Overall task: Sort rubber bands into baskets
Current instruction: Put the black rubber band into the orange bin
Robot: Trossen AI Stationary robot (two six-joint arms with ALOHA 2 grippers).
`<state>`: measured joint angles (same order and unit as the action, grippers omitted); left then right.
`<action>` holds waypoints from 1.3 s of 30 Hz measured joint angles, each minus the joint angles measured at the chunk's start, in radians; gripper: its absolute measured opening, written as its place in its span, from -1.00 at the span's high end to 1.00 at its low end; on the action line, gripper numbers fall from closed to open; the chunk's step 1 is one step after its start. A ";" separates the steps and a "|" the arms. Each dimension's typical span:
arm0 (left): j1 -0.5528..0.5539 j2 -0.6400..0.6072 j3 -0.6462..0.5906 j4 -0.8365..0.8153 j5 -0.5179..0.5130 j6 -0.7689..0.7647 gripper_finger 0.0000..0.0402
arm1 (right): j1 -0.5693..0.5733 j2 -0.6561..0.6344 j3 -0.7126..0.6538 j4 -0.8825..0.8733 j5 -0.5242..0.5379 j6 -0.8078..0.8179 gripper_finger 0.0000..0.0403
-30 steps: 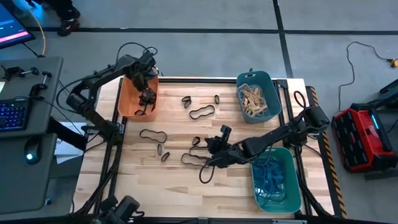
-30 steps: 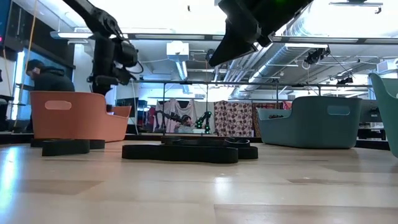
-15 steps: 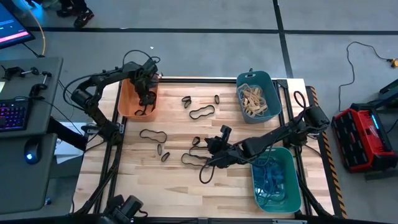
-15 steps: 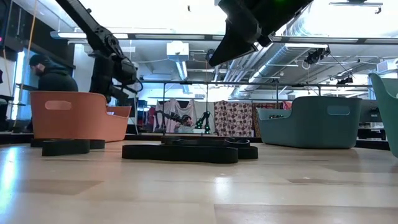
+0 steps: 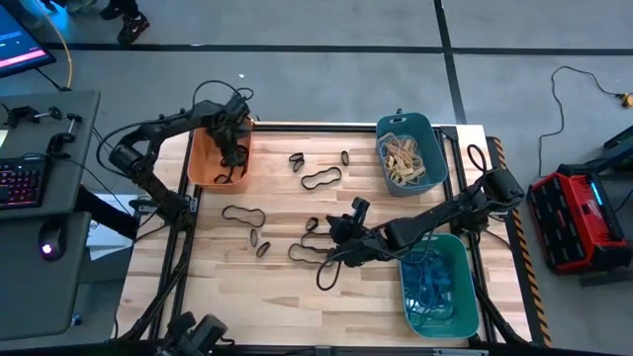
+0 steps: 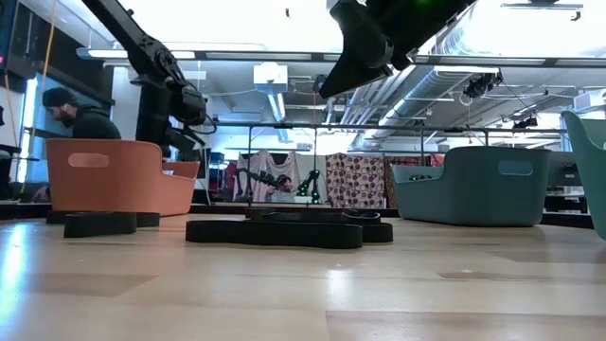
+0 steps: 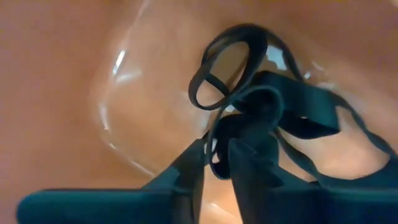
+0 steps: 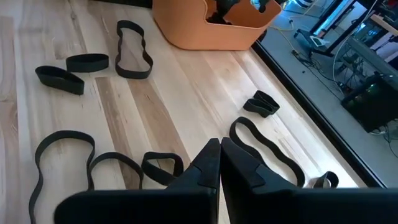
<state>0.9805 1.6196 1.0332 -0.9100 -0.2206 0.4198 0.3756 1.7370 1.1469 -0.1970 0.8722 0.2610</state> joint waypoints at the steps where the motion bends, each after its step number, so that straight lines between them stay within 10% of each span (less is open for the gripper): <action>1: -0.003 -0.014 0.000 0.000 -0.001 0.000 0.63 | -0.001 0.000 0.000 0.000 0.000 0.000 1.00; 19: -0.156 -0.394 0.000 0.007 0.036 -0.032 0.27 | -0.002 -0.001 0.000 0.028 0.043 -0.026 0.42; 26: -0.297 -0.423 -0.001 0.172 0.316 -0.178 0.28 | -0.002 -0.002 0.000 -0.008 0.099 0.054 0.60; 39: -0.515 -0.214 -0.039 0.422 0.312 -0.249 0.36 | -0.002 -0.002 0.000 -0.034 0.081 0.080 0.95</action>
<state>0.4655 1.4052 0.9939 -0.4879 0.0914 0.1708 0.3737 1.7355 1.1469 -0.2314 0.9530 0.3408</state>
